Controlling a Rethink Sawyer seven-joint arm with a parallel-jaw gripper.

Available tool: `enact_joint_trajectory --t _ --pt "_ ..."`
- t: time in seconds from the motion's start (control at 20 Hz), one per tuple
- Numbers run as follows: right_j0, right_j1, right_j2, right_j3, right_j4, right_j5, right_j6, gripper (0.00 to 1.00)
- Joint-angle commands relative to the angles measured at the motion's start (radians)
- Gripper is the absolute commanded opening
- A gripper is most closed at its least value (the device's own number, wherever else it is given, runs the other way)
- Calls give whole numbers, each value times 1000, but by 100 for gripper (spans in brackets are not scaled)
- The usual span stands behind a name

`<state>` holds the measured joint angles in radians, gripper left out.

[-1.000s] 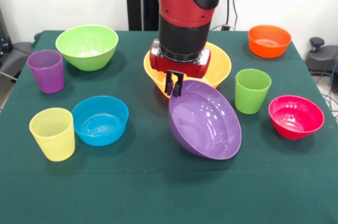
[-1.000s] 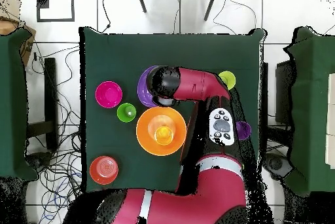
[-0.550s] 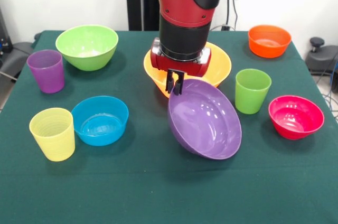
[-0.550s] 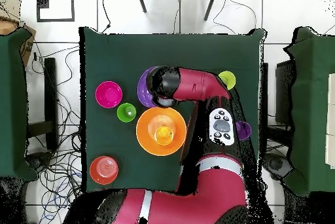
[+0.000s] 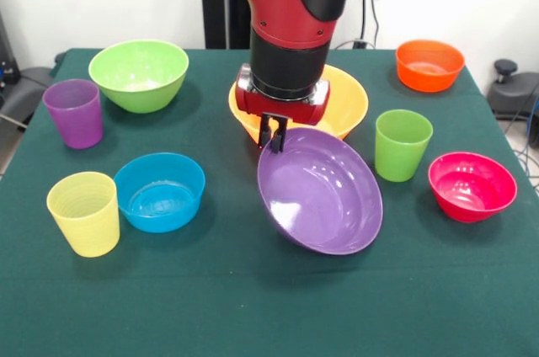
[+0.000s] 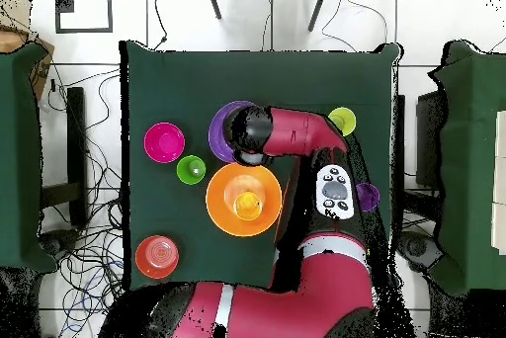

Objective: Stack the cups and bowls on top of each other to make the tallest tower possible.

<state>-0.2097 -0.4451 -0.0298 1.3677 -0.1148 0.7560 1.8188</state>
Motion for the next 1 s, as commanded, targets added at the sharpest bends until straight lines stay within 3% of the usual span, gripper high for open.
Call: enact_joint_trajectory --t 0.05,0.75,1.0 --pt "-16 88 110 79 -109 -105 -100 0" --pt "-9 144 106 -10 -97 -117 -42 0" --pt "14 193 84 -88 -87 -97 -3 0"
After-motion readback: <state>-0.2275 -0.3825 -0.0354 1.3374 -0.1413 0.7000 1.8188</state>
